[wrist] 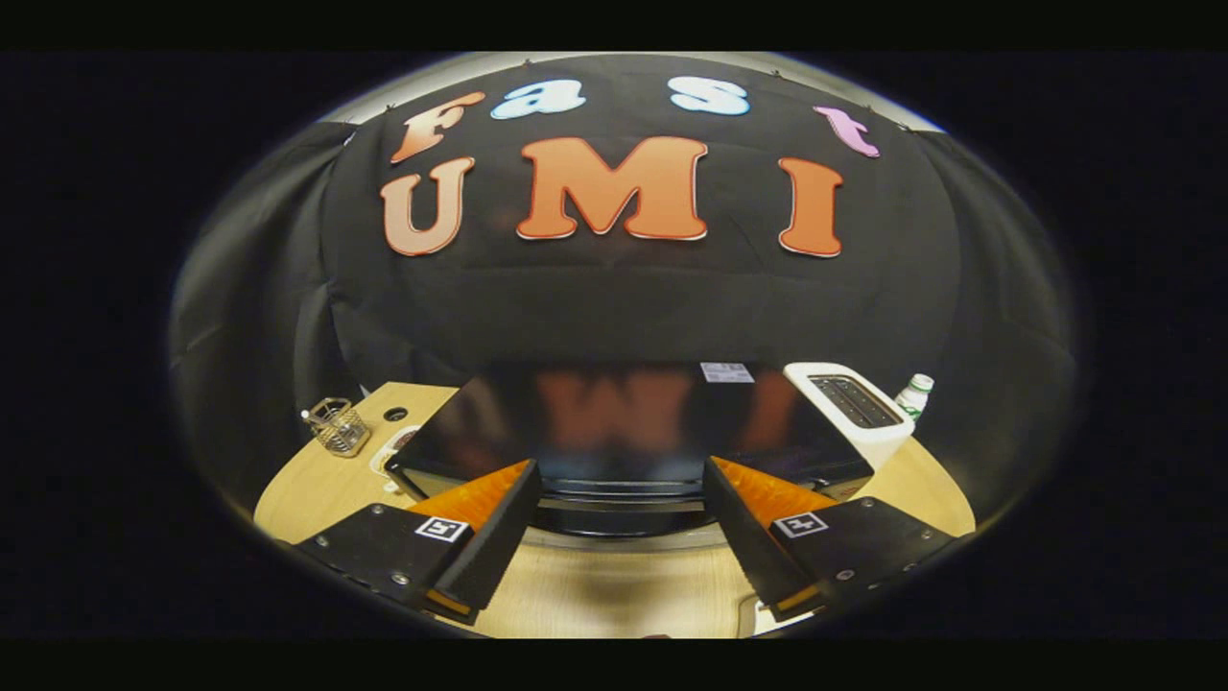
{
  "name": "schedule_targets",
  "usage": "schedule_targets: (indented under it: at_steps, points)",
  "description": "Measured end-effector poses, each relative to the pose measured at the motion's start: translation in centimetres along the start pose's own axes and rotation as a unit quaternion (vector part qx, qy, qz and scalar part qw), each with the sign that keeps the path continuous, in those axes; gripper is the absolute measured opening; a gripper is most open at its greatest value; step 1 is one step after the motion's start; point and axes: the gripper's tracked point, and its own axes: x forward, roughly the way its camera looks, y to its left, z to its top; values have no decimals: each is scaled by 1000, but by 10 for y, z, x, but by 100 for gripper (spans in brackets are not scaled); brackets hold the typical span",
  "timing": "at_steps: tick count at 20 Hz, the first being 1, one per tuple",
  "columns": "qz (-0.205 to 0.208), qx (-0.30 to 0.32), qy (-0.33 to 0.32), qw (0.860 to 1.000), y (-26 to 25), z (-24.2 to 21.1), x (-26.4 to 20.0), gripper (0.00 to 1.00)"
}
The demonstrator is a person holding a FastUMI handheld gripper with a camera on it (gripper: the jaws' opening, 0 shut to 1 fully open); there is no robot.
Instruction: Open the toaster oven, put the food inside, and close the toaster oven door.
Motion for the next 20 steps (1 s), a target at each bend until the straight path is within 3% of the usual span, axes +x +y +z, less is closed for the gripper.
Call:
schedule_targets:
  at_steps: [9,20]
  points:
    - [-11,19,18,1000,3,-13,-12,100]
    - [-31,27,34,999,6,-60,-66,100]
